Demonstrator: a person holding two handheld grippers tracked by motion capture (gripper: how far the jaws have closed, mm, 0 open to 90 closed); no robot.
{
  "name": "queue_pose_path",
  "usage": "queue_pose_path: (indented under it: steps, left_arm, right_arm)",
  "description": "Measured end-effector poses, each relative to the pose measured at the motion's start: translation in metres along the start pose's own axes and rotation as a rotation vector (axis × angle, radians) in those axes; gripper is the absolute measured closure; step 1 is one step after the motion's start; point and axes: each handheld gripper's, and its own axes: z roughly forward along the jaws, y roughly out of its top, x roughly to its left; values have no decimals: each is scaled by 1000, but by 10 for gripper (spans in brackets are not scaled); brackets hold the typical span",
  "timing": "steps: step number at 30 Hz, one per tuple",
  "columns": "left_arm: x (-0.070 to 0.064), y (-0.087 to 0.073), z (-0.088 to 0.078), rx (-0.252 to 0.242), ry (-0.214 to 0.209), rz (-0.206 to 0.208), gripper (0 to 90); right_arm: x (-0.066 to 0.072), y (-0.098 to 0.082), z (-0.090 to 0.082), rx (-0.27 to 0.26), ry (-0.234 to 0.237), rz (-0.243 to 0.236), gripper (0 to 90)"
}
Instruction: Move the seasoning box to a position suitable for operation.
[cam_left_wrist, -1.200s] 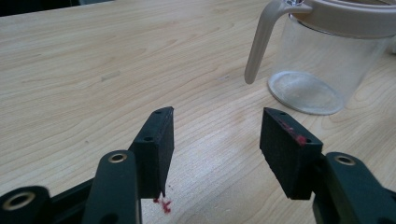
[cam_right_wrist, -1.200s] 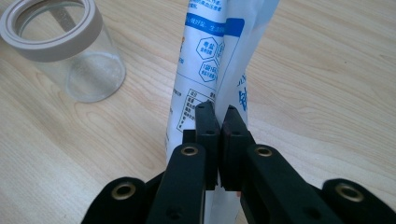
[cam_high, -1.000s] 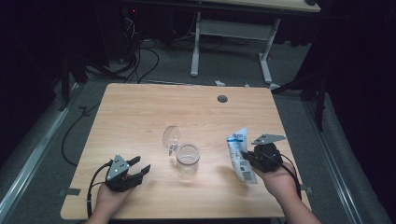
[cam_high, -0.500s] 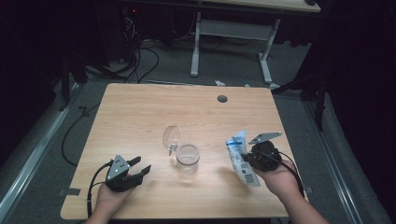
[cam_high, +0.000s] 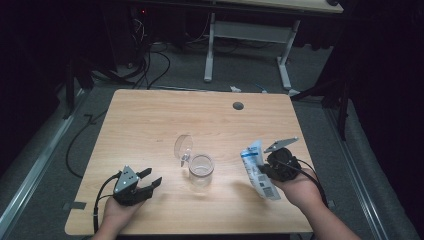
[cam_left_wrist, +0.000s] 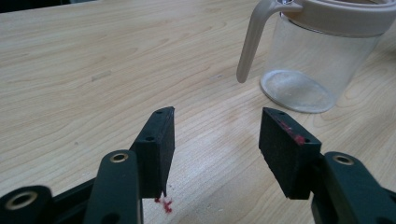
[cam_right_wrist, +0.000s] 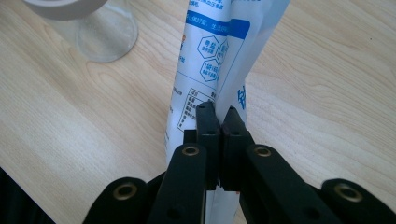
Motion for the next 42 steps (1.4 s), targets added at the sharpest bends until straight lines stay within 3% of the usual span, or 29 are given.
queue_pose_path:
  steps: [20, 33, 42]
  left_arm:
    - [-2, 0, -1, -9, -14, 14, 457]
    - [-3, 1, 0, -10, -6, 22, 445]
    - [-4, 1, 0, -9, -13, 21, 443]
  right_arm:
    - [5, 4, 3, 101, 23, -31, 894]
    - [7, 9, 0, 167, 9, -66, 894]
    - [7, 12, -7, 164, 10, -69, 894]
